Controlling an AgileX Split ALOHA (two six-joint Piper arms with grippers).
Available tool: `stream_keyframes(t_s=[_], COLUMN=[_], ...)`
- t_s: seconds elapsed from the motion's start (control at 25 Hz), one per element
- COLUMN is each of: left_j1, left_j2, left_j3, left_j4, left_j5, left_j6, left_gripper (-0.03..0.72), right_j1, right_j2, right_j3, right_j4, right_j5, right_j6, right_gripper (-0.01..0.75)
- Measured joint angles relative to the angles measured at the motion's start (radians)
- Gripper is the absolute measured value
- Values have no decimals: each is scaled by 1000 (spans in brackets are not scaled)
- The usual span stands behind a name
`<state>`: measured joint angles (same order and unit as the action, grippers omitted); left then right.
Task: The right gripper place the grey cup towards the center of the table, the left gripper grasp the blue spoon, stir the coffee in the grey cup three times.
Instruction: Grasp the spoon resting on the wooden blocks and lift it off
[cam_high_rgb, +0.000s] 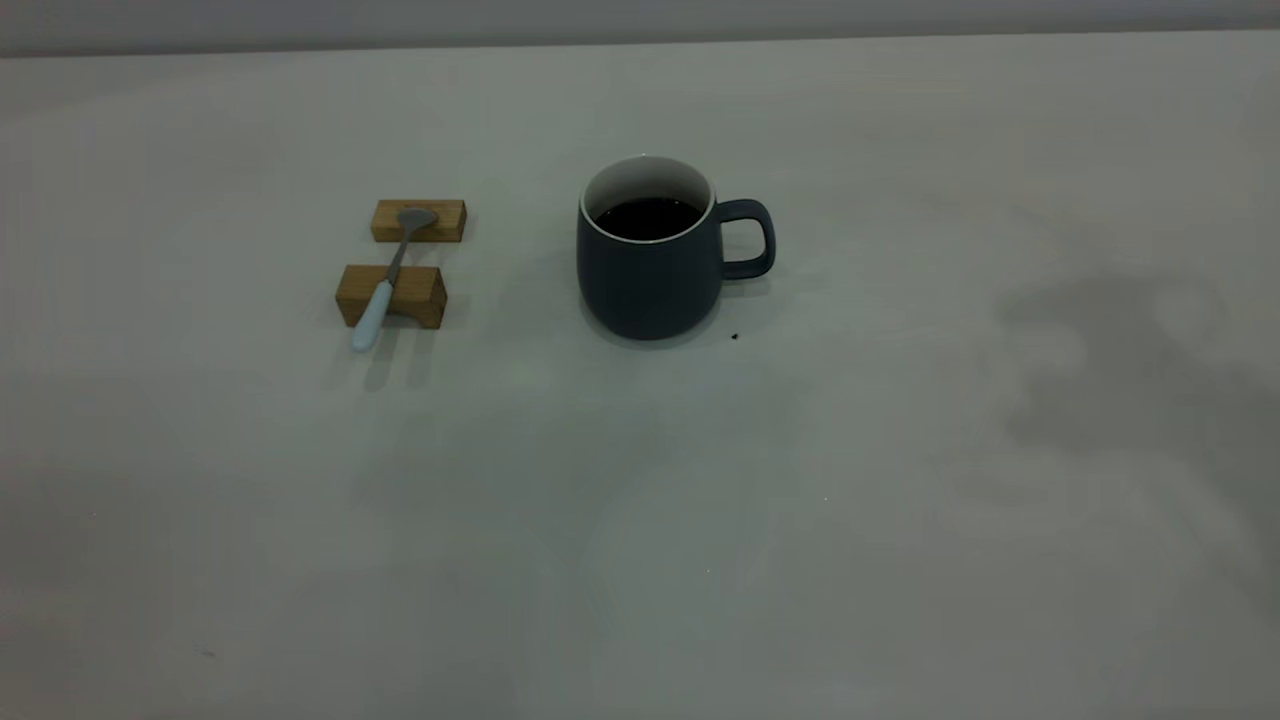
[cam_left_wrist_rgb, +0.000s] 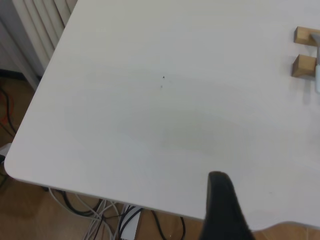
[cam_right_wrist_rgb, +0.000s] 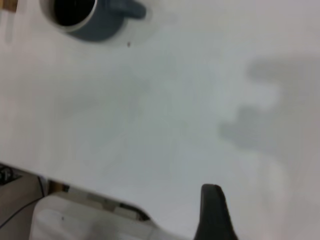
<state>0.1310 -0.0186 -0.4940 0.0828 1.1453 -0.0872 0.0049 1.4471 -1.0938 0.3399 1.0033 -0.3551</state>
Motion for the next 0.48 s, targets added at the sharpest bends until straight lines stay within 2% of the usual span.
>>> stream_keyframes(t_s=[0.28, 0.48], left_j1=[0, 0], left_j2=[0, 0], left_j3=[0, 0], left_j4=[0, 0], left_j5=[0, 0], left_j6=[0, 0], left_gripper=[545, 545], right_j1=[-1, -1], right_j2=[-525, -868], right_j3=[357, 530], right_j4=[-29, -103], right_j5=[85, 136], right_j6=[27, 92], right_gripper=[570, 570])
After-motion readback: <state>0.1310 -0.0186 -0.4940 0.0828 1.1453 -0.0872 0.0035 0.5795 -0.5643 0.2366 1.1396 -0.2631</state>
